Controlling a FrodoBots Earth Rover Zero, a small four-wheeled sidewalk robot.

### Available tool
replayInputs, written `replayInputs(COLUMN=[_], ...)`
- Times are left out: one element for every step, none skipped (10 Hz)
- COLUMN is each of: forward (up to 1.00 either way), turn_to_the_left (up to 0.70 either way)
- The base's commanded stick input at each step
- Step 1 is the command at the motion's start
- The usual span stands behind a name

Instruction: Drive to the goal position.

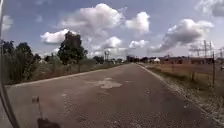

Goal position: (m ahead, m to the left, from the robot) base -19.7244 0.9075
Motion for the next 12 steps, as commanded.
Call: replayInputs(forward=[0.04, 0.04, 0.04, 0.04, 0.04, 0.04, 0.04, 0.04, 0.04, 0.04, 0.04, 0.04], turn_to_the_left=[0.0, 0.0, 0.0, 0.0, 0.0, 0.0, 0.0, 0.0, 0.0, 0.0, 0.0, 0.0])
